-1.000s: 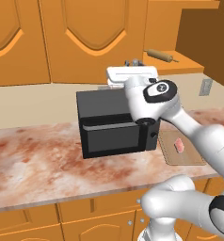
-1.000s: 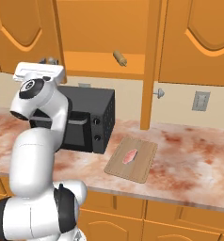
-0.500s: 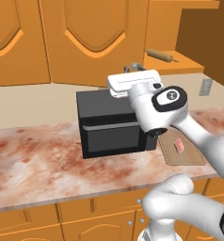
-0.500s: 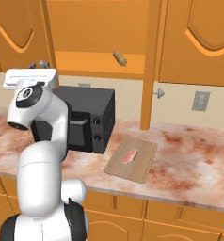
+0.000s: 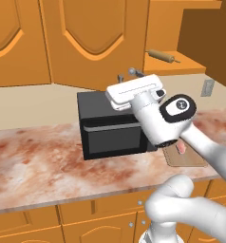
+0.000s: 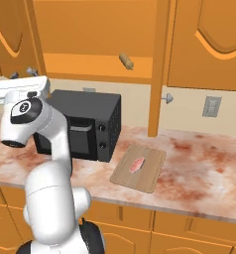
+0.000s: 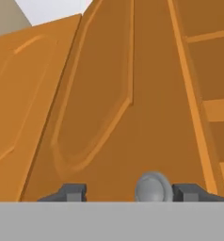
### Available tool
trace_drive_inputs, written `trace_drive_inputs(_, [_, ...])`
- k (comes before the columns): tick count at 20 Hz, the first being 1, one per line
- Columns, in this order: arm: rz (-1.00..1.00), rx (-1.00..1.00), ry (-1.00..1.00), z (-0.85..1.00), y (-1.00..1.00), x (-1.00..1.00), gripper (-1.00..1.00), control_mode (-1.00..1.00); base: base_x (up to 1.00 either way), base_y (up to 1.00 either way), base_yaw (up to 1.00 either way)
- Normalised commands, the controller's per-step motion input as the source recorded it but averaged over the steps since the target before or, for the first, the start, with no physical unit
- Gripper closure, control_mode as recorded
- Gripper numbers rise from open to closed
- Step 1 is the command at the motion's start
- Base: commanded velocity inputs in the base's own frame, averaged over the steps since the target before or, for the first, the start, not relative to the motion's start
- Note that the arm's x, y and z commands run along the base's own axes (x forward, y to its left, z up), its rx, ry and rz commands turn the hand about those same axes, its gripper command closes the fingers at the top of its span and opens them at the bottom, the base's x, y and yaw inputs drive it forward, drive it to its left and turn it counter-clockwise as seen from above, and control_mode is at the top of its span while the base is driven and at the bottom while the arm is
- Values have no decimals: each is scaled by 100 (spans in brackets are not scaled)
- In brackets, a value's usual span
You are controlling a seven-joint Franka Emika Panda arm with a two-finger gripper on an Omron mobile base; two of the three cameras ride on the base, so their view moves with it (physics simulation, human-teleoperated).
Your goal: Open the cabinet, retrieve the rolling pin, and place it next to the meat on the cutting board to prepare for tenderizing.
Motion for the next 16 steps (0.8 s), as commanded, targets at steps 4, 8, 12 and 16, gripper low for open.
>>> trace_drive_inputs(4, [8,8,-9,0,35,-74,-100,-100,0,0,0])
trace_drive_inputs(8, [3,16,-6,3,6,-61,-100,-100,0,0,0])
trace_drive_inputs(12, [0,16,-2,18,-5,-47,-100,-100,0,0,0])
trace_drive_inputs(16, [-4,19,0,34,-27,-55,-100,-100,0,0,0])
